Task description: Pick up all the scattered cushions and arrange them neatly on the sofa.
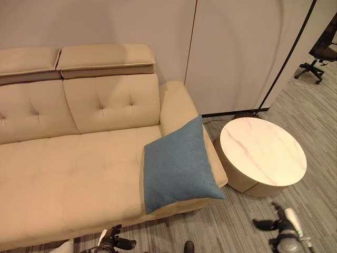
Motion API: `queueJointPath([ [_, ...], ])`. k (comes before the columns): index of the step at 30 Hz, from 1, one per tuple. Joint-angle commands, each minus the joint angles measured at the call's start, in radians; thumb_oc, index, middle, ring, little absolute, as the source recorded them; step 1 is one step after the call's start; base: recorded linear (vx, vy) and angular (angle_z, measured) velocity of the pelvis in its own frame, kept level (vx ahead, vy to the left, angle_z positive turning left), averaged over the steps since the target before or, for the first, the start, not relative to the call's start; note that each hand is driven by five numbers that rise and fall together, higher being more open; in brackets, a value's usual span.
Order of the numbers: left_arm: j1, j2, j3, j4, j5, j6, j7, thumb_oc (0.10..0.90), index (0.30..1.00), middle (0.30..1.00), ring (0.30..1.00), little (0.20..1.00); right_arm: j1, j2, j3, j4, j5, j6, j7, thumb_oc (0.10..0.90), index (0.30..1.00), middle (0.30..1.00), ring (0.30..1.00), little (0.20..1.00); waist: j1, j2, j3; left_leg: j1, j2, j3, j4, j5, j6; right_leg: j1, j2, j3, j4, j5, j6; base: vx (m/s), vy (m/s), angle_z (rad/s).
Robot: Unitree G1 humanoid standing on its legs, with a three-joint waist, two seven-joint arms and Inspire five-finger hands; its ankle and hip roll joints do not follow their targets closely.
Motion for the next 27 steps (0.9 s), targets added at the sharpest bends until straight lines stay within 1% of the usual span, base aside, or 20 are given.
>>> queueJointPath([
  [1,-0.037,-0.015,0.017,0.031,0.013,-0.025,0.023,0.8,0.9,0.9,0.9,0.9,-0.071,-0.023,-0.027,-0.051,0.058,-0.073,-0.099,0.8,0.9,0.9,0.9,0.9,0.013,-0.012,0.003,-0.006,-0.039,-0.048,0.009,-0.093,0.006,0.04,-0.036,-0.006,0.053,-0.119,0.088,0.05,0.021,-0.08],
  [2,-0.025,-0.023,0.014,0.029,0.005,-0.023,0.025,0.8,0.9,0.9,0.9,0.9,-0.095,0.015,-0.094,-0.122,0.18,-0.12,-0.134,0.8,0.9,0.9,0.9,0.9,0.017,-0.006,0.0,-0.001,-0.04,-0.053,0.008,-0.098,0.004,0.048,-0.035,-0.011,0.049,-0.125,0.088,0.05,0.015,-0.05],
  [3,-0.022,-0.024,0.013,0.027,0.004,-0.021,0.026,0.8,0.9,0.9,0.9,0.9,-0.102,0.031,-0.11,-0.141,0.22,-0.138,-0.139,0.8,0.9,0.9,0.9,0.9,0.019,-0.005,-0.001,0.001,-0.04,-0.055,0.007,-0.1,0.003,0.05,-0.034,-0.013,0.049,-0.127,0.088,0.05,0.015,-0.05],
  [4,-0.022,-0.023,0.012,0.027,0.004,-0.021,0.026,0.8,0.9,0.9,0.9,0.9,-0.101,0.031,-0.111,-0.142,0.22,-0.137,-0.139,0.8,0.9,0.9,0.9,0.9,0.02,-0.005,-0.001,0.002,-0.04,-0.055,0.007,-0.1,0.003,0.05,-0.034,-0.014,0.049,-0.127,0.088,0.0,0.0,0.0],
  [7,-0.014,-0.025,0.008,0.026,0.001,-0.016,0.023,0.8,0.9,0.9,0.9,0.9,-0.149,0.097,-0.134,-0.196,0.368,-0.201,-0.135,0.8,0.9,0.9,0.9,0.9,0.029,-0.002,-0.003,0.003,-0.039,-0.061,0.006,-0.102,0.002,0.055,-0.034,-0.019,0.045,-0.131,0.087,0.02,0.01,0.05],
  [10,-0.003,-0.024,0.003,0.014,-0.004,-0.013,0.018,0.8,0.9,0.9,0.9,0.9,-0.187,0.143,-0.123,-0.233,0.47,-0.243,-0.111,0.8,0.9,0.9,0.9,0.9,0.043,0.0,-0.002,0.001,-0.04,-0.065,0.006,-0.102,0.001,0.056,-0.035,-0.025,0.043,-0.132,0.087,0.02,0.017,0.08],
  [12,0.008,-0.023,-0.001,0.007,-0.005,-0.014,0.013,0.8,0.9,0.9,0.9,0.9,-0.223,0.163,-0.1,-0.263,0.512,-0.26,-0.093,0.8,0.9,0.9,0.9,0.9,0.058,0.001,0.0,-0.002,-0.04,-0.068,0.006,-0.101,0.001,0.056,-0.035,-0.031,0.038,-0.131,0.086,0.02,0.019,0.11],
  [14,0.01,-0.02,-0.002,0.005,-0.004,-0.014,0.012,0.8,0.9,0.9,0.9,0.9,-0.233,0.166,-0.094,-0.268,0.523,-0.264,-0.09,0.8,0.9,0.9,0.9,0.9,0.062,-0.001,0.001,-0.003,-0.04,-0.068,0.006,-0.101,0.0,0.056,-0.036,-0.035,0.036,-0.131,0.087,0.0,0.0,0.0],
  [15,0.014,-0.019,-0.011,0.002,-0.003,-0.013,0.009,0.8,0.9,0.9,0.9,0.9,-0.262,0.182,-0.074,-0.279,0.564,-0.278,-0.074,0.8,0.9,0.9,0.9,0.9,0.074,-0.004,0.005,-0.008,-0.04,-0.072,0.007,-0.1,-0.001,0.057,-0.036,-0.039,0.03,-0.129,0.087,0.02,0.008,0.09],
  [16,0.014,-0.019,-0.011,0.002,-0.003,-0.013,0.009,0.8,0.9,0.9,0.9,0.9,-0.262,0.182,-0.074,-0.278,0.565,-0.278,-0.073,0.8,0.9,0.9,0.9,0.9,0.074,-0.005,0.005,-0.009,-0.04,-0.072,0.007,-0.1,-0.001,0.057,-0.036,-0.04,0.03,-0.129,0.087,0.0,0.007,0.12],
  [18,0.019,-0.015,-0.016,-0.005,-0.001,-0.013,0.007,0.8,0.9,0.9,0.9,0.9,-0.294,0.194,-0.048,-0.284,0.599,-0.284,-0.052,0.8,0.9,0.9,0.9,0.9,0.092,-0.01,0.01,-0.017,-0.039,-0.076,0.006,-0.096,-0.001,0.055,-0.035,-0.048,0.022,-0.126,0.087,-0.01,0.002,0.17],
  [19,0.019,-0.015,-0.016,-0.005,-0.001,-0.013,0.007,0.8,0.9,0.9,0.9,0.9,-0.294,0.194,-0.048,-0.283,0.599,-0.285,-0.052,0.8,0.9,0.9,0.9,0.9,0.092,-0.01,0.01,-0.017,-0.039,-0.077,0.006,-0.096,-0.001,0.055,-0.035,-0.049,0.022,-0.126,0.087,-0.01,-0.004,0.14],
  [21,0.019,-0.011,-0.016,-0.009,-0.002,-0.016,0.007,0.8,0.9,0.9,0.9,0.9,-0.31,0.186,-0.02,-0.282,0.591,-0.272,-0.036,0.8,0.9,0.9,0.9,0.9,0.107,-0.016,0.016,-0.028,-0.038,-0.081,0.005,-0.091,-0.004,0.051,-0.034,-0.055,0.015,-0.123,0.088,-0.01,-0.001,0.09],
  [22,0.02,-0.011,-0.016,-0.009,-0.002,-0.016,0.007,0.8,0.9,0.9,0.9,0.9,-0.31,0.185,-0.02,-0.282,0.591,-0.272,-0.036,0.8,0.9,0.9,0.9,0.9,0.106,-0.016,0.015,-0.029,-0.038,-0.082,0.005,-0.091,-0.004,0.051,-0.035,-0.056,0.015,-0.123,0.088,-0.01,0.0,0.06],
  [27,0.017,-0.005,-0.021,-0.01,0.002,-0.017,0.003,0.8,0.9,0.9,0.9,0.9,-0.324,0.187,0.029,-0.256,0.572,-0.249,-0.011,0.8,0.9,0.9,0.9,0.9,0.127,-0.028,0.03,-0.051,-0.036,-0.088,0.005,-0.084,-0.007,0.039,-0.035,-0.072,0.012,-0.118,0.09,-0.01,-0.005,0.13],
])
